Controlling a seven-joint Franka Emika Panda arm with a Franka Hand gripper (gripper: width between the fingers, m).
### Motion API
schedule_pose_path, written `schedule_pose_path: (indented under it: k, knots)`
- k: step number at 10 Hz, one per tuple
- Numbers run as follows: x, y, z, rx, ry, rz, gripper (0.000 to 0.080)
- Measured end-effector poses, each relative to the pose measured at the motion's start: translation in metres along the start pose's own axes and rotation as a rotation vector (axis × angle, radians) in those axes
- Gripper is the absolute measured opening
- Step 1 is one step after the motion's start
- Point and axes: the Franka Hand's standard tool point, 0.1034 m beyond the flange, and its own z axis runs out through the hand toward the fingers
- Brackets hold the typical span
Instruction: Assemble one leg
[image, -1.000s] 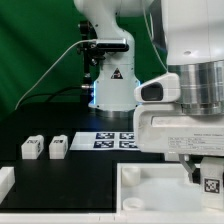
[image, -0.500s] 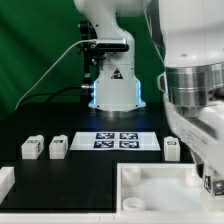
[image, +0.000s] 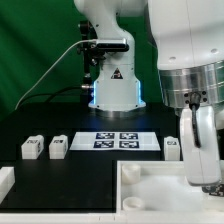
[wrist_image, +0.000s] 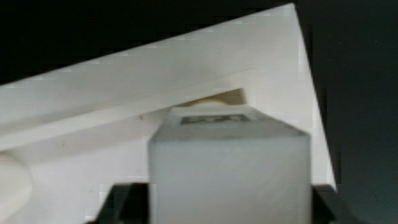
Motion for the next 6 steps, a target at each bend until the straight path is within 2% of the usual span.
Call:
schedule_pose_path:
  k: [1,2,3,4,6]
  knots:
    - [-0.002,0.0,0.001,0.005,0.003,-0.04,0.0486]
    - [-0.008,0.002,0.002,0.026,0.012,-0.164,0.0596]
    - [-0.013,0.002,0.002,0.044,0.025,-0.39,0.0635]
    - [-0.017,0.002,0.002,0.056,0.035,-0.575,0.0635]
    - [-0.012,0.001,0.003,0.049,0.041,-0.728,0.0647]
